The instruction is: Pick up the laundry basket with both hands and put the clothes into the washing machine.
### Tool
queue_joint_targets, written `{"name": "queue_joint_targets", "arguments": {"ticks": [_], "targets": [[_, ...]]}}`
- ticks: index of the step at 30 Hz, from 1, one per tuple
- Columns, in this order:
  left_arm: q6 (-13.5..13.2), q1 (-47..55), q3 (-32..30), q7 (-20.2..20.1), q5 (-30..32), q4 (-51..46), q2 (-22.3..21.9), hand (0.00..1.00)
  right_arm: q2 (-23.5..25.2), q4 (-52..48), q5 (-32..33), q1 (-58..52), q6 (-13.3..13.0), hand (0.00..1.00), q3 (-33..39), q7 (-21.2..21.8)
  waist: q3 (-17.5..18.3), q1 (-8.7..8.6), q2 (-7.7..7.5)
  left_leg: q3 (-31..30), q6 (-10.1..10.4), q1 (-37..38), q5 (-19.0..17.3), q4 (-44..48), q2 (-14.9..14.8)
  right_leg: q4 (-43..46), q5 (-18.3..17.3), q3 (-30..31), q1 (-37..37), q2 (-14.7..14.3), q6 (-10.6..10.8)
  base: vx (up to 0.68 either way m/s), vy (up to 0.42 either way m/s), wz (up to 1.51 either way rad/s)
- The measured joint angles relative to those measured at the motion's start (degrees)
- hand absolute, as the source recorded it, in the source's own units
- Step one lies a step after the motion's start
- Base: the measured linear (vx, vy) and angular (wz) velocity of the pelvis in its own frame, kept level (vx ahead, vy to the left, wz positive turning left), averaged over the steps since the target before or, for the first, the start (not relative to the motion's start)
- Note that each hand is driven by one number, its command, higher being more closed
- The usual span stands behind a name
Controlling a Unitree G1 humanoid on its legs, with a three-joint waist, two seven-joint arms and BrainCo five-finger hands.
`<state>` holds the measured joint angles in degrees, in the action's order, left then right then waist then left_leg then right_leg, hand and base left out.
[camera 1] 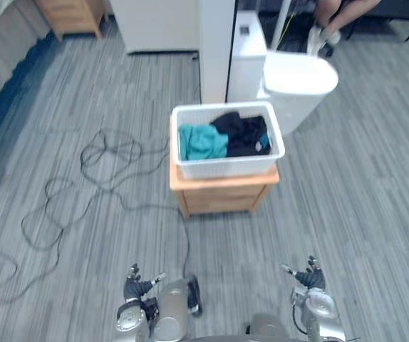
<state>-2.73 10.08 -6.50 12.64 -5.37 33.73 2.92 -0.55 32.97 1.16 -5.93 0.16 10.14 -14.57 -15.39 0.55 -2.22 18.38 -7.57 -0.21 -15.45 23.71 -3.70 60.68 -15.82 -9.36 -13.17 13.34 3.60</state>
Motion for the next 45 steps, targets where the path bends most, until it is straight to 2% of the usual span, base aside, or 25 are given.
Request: {"name": "queue_joint_targets", "arguments": {"ticks": [2,4,5,6,7,8,9,10,11,12,13,14,16,18,19,21,24,29,32,33,36,37,39,41,45], "targets": [[0.0,-0.7,-0.1,0.0,0.0,0.8,0.6,0.00,-0.1,0.7,-0.1,0.5,-0.1,0.00,0.2,0.1,-0.3,-0.34,0.46,-0.4,1.6,3.7,-0.4,-3.5,0.0,-11.2,-0.3,-3.6,-3.3,-1.2,0.7,0.45,-0.040,0.20],[0.0,-0.4,-0.4,0.0,0.0,2.3,0.8,0.00,-0.4,2.3,-0.1,0.6,0.1,0.00,0.2,0.3,0.2,-0.66,-0.41,-0.8,3.5,6.2,-0.9,-4.3,0.2,-27.0,2.9,-5.0,-3.7,-3.8,-0.7,0.44,-0.090,0.17],[0.0,0.0,-0.6,0.0,0.1,2.9,1.6,0.00,-0.3,2.3,-0.1,-0.1,0.0,0.00,0.2,0.4,0.9,-0.78,-1.75,-1.4,5.3,7.2,-1.9,-4.0,1.2,-37.4,12.5,-3.9,-3.1,-5.4,-3.5,0.43,-0.108,0.20],[0.3,-0.2,-0.7,-0.1,0.3,4.6,0.6,0.00,-1.6,2.8,-0.2,-0.4,0.1,0.00,0.5,0.6,0.9,-1.29,-0.95,-3.0,6.6,8.4,-2.8,-3.6,0.7,-36.3,13.7,-3.6,-2.3,-5.7,-5.5,0.49,-0.111,0.15],[0.2,0.6,-0.7,-0.2,0.7,4.6,-0.8,0.00,-2.3,2.1,-0.2,-0.9,0.2,0.00,0.9,0.8,2.4,-0.96,0.70,-3.2,8.7,8.6,-1.5,-3.3,-0.8,-36.5,11.3,-4.1,-1.6,-6.7,-5.1,0.40,-0.096,0.15],[0.1,0.5,-0.7,-0.2,1.1,4.6,-1.2,0.00,-2.2,1.1,-0.3,-1.1,0.2,0.00,1.1,0.8,2.1,-1.26,1.00,-3.7,9.2,8.4,-1.2,-1.5,-1.4,-36.6,10.2,-4.7,-1.1,-6.7,-5.0,0.40,-0.123,0.22],[0.1,0.0,-0.9,-0.2,1.4,4.5,-1.9,0.00,-2.2,0.0,-0.2,-2.0,0.2,0.00,1.2,0.8,1.6,-1.65,1.57,-4.7,9.9,6.4,-0.8,4.1,-3.0,-36.6,8.8,-5.8,0.4,-7.0,-5.2,0.38,-0.176,0.44],[0.1,0.1,-1.2,-0.3,1.5,3.5,-3.1,0.00,-2.1,-1.2,-0.2,-3.4,0.2,0.00,1.0,1.0,1.2,-1.44,2.74,-6.0,12.2,1.4,2.5,18.7,-6.9,-37.9,7.2,-7.4,4.3,-9.1,-6.2,0.36,-0.182,0.37],[0.1,0.2,-1.2,-0.3,1.5,3.2,-3.3,0.00,-2.0,-1.4,-0.2,-3.6,0.2,0.00,0.9,1.0,1.2,-1.29,2.89,-6.5,12.3,0.1,3.6,21.9,-7.9,-38.3,7.0,-7.5,5.3,-9.5,-6.5,0.33,-0.132,0.08],[0.1,0.6,-1.2,-0.3,1.5,2.4,-3.6,0.00,-1.6,-2.8,-0.1,-4.1,0.2,0.00,0.4,0.9,0.9,0.17,2.47,-7.4,11.6,-3.5,3.1,29.7,-10.8,-39.0,5.9,-7.6,8.2,-10.5,-7.3,0.35,-0.115,-0.13],[0.1,0.6,-1.2,-0.4,1.5,2.1,-3.6,0.00,-1.0,-4.3,0.1,-4.5,0.1,0.00,0.3,0.8,0.8,0.42,0.86,-7.0,10.2,-6.3,1.7,30.0,-11.2,-40.1,5.0,-7.5,10.2,-10.4,-7.3,0.28,-0.080,-0.14],[0.1,0.7,-1.1,-0.4,1.5,1.9,-3.6,0.00,-1.0,-4.7,0.1,-4.5,0.0,0.00,0.3,0.8,0.7,0.46,0.50,-7.0,9.8,-6.9,1.3,29.0,-11.2,-40.5,5.0,-7.5,10.5,-10.4,-7.2,0.29,-0.085,-0.13],[0.1,1.1,-0.7,-0.7,1.5,-0.1,-3.9,0.00,-0.9,-5.5,0.3,-3.6,-0.3,0.00,1.1,0.7,1.1,0.67,0.46,-8.0,10.1,-8.3,0.1,14.5,-9.2,-42.3,4.9,-6.3,11.6,-10.5,-6.6,0.21,-0.013,-0.25],[0.1,1.1,-0.4,-1.1,1.3,0.0,-4.2,0.00,-1.0,-5.1,0.3,-3.2,-0.2,0.00,2.7,0.4,1.8,0.37,1.83,-9.9,11.0,-6.3,1.7,-0.3,-7.5,-42.3,4.7,-5.7,11.9,-11.5,-5.9,0.29,0.101,-0.25],[0.3,1.0,-0.4,-1.1,1.1,0.0,-3.7,0.00,0.1,-5.1,0.2,-3.3,0.2,0.00,3.4,0.3,2.3,0.64,0.40,-8.5,10.5,-4.3,3.0,-3.3,-6.5,-42.8,4.9,-4.4,11.9,-10.4,-4.7,0.32,0.120,-0.23],[0.3,1.0,-0.4,-1.1,0.8,-0.4,-3.2,0.00,0.1,-5.3,-0.3,-4.1,0.2,0.00,3.5,-0.1,3.3,0.48,-0.45,-7.0,10.9,-2.6,3.7,-6.4,-5.1,-44.8,5.1,-3.6,12.7,-9.4,-3.7,0.18,0.074,-0.19],[0.3,1.1,-0.4,-1.1,-0.1,-2.5,-3.1,0.00,-0.5,-6.8,-1.2,-4.1,0.2,0.00,3.6,-0.5,4.0,0.40,-0.17,-5.8,11.2,-0.8,4.2,-9.2,-4.0,-48.0,6.1,-2.1,13.9,-9.0,-2.2,0.13,0.083,-0.21],[0.0,1.0,-0.3,-0.9,-0.7,-5.8,-1.9,0.00,-1.7,-9.2,-1.6,-3.8,0.1,0.00,3.6,-1.6,4.7,0.29,0.11,-5.5,12.0,1.7,6.3,-14.0,-3.0,-51.5,8.2,-0.6,15.0,-9.1,-1.8,0.07,0.028,-0.16],[0.0,0.6,0.1,-0.1,-0.7,-6.2,-1.5,0.00,-3.0,-8.4,-1.7,-2.0,0.1,0.00,3.6,-1.6,4.7,0.14,0.10,-5.8,10.7,2.2,7.8,-16.5,-2.2,-53.3,9.4,0.2,14.9,-9.4,-2.0,0.01,0.006,-0.13],[0.0,-0.1,0.3,0.2,-0.7,-6.1,-1.4,0.00,-3.9,-6.9,-1.7,-0.7,0.1,0.00,3.4,-1.6,4.7,0.17,0.12,-5.9,11.4,2.3,8.6,-17.6,-2.1,-54.2,10.1,0.3,14.8,-9.4,-2.1,-0.05,0.003,-0.04],[0.1,-3.2,2.5,1.4,-0.2,-3.8,0.3,0.00,-5.8,-1.9,-1.7,3.1,0.2,0.00,0.9,-1.5,4.6,0.16,0.37,-6.9,10.0,1.2,9.9,-19.5,-1.6,-55.0,11.4,0.4,13.2,-9.5,-2.1,-0.06,0.001,-0.02],[0.2,-5.3,2.6,2.0,0.2,-1.9,0.6,0.00,-6.3,0.0,-1.7,5.2,0.2,0.00,-0.4,-1.5,4.4,0.15,0.59,-7.3,11.0,-0.2,10.8,-19.9,-1.5,-55.0,12.3,0.4,11.6,-9.5,-2.1,-0.15,0.016,0.00],[0.0,-8.5,2.6,2.8,1.4,0.6,1.3,0.00,-6.8,1.4,-1.8,8.9,0.2,0.00,-2.1,-1.5,1.6,0.11,0.81,-7.5,11.0,-2.3,11.5,-19.1,-1.2,-54.8,12.9,0.5,10.3,-9.3,-2.2,-0.25,0.009,0.04],[0.1,-12.6,2.5,3.6,1.6,4.1,2.8,0.00,-7.9,4.6,-1.7,14.3,0.2,0.00,-4.4,-1.5,0.5,0.17,1.14,-7.9,11.0,-8.5,11.4,-15.8,-1.3,-52.9,13.9,0.8,4.4,-9.2,-2.3,-0.27,0.005,0.03],[0.0,-21.1,4.4,5.0,1.6,8.0,4.9,0.00,-10.8,11.7,-1.6,28.2,0.3,0.00,-8.1,-1.6,-6.3,0.39,1.66,-8.8,9.9,-13.1,10.8,-14.1,-1.2,-50.8,15.5,2.0,-0.6,-8.9,-1.8,-0.25,0.024,-0.06]]}}
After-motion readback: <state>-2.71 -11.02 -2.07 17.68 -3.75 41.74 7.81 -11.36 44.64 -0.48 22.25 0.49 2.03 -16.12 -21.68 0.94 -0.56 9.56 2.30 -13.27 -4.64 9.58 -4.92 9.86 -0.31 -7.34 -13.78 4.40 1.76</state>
